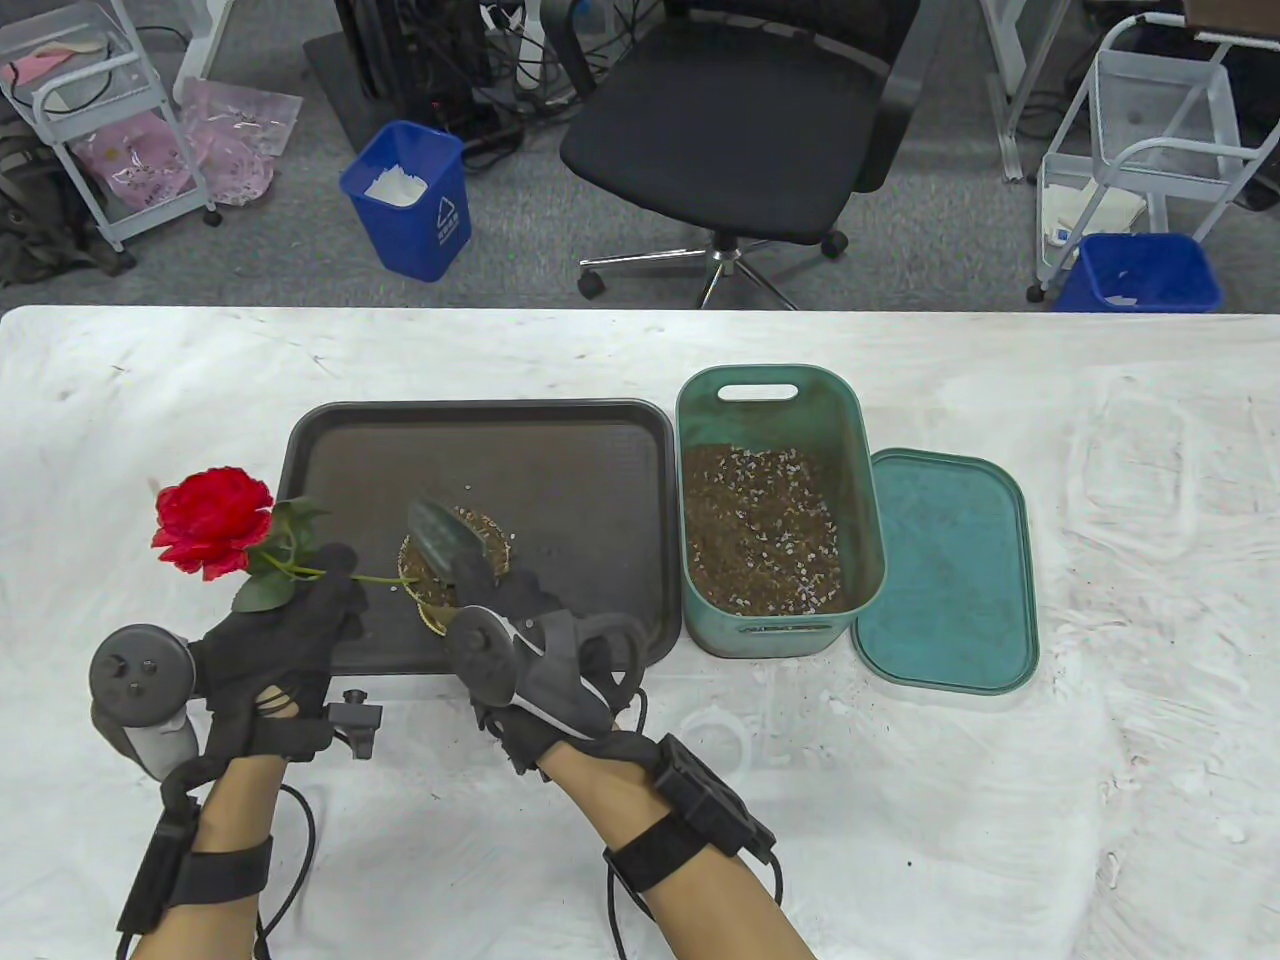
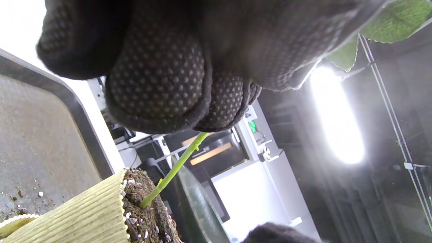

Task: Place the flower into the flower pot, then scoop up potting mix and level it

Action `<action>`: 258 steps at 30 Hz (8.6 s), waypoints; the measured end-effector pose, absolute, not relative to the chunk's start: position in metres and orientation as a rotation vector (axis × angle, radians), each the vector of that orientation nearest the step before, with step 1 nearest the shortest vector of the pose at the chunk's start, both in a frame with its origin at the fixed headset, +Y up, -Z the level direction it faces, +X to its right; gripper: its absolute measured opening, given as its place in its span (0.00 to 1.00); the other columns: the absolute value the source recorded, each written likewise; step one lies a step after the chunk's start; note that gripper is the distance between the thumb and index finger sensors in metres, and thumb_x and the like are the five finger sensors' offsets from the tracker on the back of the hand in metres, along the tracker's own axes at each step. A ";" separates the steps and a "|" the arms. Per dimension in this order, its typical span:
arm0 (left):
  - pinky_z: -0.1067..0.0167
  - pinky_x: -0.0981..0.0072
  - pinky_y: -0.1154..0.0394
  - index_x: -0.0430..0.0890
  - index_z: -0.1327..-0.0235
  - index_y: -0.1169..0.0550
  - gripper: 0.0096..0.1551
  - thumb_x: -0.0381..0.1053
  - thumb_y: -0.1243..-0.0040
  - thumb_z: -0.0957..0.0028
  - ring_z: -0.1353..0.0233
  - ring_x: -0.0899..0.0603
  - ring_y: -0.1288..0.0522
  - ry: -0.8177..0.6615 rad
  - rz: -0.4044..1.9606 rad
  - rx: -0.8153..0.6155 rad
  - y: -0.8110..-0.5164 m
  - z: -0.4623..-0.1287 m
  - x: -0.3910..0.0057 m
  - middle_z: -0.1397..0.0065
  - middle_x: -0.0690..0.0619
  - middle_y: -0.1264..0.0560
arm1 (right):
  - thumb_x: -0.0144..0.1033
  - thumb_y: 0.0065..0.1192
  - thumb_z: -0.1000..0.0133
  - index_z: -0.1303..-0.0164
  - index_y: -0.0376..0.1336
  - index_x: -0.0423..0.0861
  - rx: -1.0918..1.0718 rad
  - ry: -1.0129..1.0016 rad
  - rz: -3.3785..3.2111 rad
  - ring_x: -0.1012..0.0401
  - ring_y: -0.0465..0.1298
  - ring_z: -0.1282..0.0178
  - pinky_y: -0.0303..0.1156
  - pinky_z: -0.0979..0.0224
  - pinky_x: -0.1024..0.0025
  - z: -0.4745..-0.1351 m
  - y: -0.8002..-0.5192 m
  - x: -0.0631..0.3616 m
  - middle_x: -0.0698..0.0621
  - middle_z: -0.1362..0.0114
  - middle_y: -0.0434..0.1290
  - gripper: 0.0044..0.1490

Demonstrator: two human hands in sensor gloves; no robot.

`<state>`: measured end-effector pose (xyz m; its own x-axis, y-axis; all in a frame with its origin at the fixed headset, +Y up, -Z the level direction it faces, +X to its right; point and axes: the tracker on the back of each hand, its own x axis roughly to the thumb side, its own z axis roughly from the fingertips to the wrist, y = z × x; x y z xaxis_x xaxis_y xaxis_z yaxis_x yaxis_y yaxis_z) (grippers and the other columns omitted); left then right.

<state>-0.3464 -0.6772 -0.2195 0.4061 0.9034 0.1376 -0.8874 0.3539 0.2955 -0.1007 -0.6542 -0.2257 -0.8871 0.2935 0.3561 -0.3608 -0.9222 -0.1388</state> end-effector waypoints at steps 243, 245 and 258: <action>0.63 0.56 0.13 0.49 0.55 0.11 0.22 0.55 0.28 0.61 0.67 0.46 0.07 -0.102 0.723 -0.004 -0.597 -0.332 -0.290 0.58 0.55 0.09 | 0.42 0.58 0.51 0.39 0.61 0.50 0.847 0.080 2.724 0.62 0.78 0.85 0.79 0.88 0.65 -0.259 -0.642 -0.069 0.51 0.68 0.80 0.29; 0.63 0.56 0.13 0.49 0.55 0.11 0.22 0.55 0.28 0.61 0.67 0.46 0.07 -0.097 0.722 0.000 -0.597 -0.331 -0.290 0.58 0.55 0.09 | 0.42 0.58 0.51 0.39 0.61 0.50 0.835 0.049 2.769 0.63 0.79 0.85 0.79 0.89 0.66 -0.260 -0.641 -0.082 0.51 0.68 0.80 0.29; 0.63 0.56 0.13 0.49 0.55 0.12 0.22 0.55 0.28 0.61 0.67 0.46 0.07 -0.058 0.778 0.028 -0.606 -0.335 -0.292 0.58 0.55 0.09 | 0.42 0.57 0.53 0.42 0.61 0.49 0.646 0.287 2.857 0.63 0.77 0.90 0.77 0.93 0.65 -0.269 -0.652 -0.111 0.53 0.74 0.79 0.28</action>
